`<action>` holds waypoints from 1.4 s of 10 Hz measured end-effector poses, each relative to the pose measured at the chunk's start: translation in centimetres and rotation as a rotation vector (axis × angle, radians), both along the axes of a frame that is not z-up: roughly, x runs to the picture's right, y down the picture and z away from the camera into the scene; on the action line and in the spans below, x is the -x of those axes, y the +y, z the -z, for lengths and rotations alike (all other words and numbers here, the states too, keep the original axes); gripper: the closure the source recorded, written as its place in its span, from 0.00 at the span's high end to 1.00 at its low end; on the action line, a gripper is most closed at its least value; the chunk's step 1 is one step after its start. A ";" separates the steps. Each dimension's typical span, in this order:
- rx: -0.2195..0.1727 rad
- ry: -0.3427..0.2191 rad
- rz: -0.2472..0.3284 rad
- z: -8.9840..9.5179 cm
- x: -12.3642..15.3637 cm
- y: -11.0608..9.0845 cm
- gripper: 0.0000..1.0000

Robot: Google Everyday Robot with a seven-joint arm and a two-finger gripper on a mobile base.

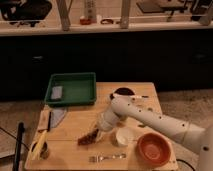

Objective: Place grapes in table surface

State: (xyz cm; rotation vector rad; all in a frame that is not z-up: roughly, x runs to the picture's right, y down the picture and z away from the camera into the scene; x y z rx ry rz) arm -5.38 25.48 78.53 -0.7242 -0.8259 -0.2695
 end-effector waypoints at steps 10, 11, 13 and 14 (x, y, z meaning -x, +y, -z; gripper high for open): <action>-0.011 0.025 0.027 0.9 -0.2 -0.5 0.80; -0.012 0.027 0.029 1.0 -0.2 -0.6 0.80; -0.019 0.030 0.031 1.3 -0.4 -0.7 0.80; -0.020 0.029 0.032 1.3 -0.4 -0.7 0.80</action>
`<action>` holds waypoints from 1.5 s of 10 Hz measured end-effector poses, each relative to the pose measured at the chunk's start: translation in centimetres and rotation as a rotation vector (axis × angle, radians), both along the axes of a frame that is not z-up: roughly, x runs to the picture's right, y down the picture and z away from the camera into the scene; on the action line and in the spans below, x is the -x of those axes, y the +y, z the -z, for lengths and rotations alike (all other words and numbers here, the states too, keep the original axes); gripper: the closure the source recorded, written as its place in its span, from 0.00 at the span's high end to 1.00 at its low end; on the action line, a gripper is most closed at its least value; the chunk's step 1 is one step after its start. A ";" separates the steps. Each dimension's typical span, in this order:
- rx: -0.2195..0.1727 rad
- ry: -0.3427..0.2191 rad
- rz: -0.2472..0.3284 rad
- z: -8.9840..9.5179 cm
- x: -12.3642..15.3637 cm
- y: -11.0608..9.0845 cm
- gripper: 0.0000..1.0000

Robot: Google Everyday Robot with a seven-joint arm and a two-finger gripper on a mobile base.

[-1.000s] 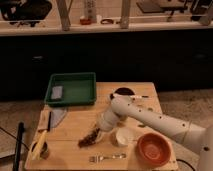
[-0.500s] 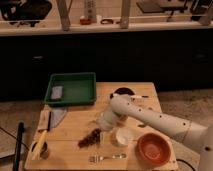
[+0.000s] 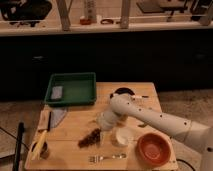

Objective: Place grapes in table surface

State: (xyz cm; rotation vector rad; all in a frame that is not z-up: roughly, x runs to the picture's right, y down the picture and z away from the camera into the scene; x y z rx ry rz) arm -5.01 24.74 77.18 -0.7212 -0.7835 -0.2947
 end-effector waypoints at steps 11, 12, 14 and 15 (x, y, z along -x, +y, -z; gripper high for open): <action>-0.027 0.000 0.001 0.6 -0.2 -0.2 0.80; -0.028 0.001 0.001 0.6 -0.3 -0.2 0.80; -0.032 0.010 0.003 0.6 -0.3 -0.3 0.80; -0.034 0.018 0.007 0.6 -0.3 -0.3 0.80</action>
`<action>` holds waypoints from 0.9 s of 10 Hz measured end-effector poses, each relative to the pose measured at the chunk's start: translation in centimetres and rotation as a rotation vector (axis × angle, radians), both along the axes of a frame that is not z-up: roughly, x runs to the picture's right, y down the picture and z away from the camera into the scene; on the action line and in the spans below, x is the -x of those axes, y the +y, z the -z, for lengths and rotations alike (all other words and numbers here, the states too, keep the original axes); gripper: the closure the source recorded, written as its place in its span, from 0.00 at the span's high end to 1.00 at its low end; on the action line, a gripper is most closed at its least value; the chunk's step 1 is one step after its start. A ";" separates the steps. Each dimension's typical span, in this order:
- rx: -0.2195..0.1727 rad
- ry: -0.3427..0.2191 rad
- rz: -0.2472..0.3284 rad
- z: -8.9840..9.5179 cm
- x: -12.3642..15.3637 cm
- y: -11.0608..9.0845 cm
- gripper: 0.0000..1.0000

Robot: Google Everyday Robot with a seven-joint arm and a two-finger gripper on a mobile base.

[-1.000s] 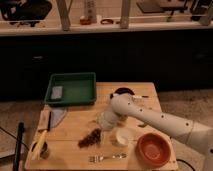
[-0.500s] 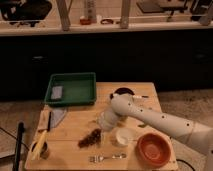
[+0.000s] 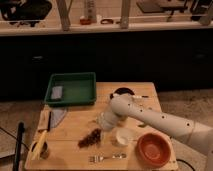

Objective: Place grapes in table surface

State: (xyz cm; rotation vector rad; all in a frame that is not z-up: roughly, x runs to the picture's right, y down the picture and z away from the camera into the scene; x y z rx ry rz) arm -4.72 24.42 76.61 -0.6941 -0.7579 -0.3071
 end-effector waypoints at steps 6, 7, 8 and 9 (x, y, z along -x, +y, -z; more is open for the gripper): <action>-0.003 0.010 0.009 0.0 0.2 -0.1 0.80; -0.003 0.009 0.010 0.0 0.2 0.0 0.80; -0.003 0.010 0.010 0.0 0.2 0.0 0.80; -0.003 0.010 0.010 0.0 0.2 0.0 0.80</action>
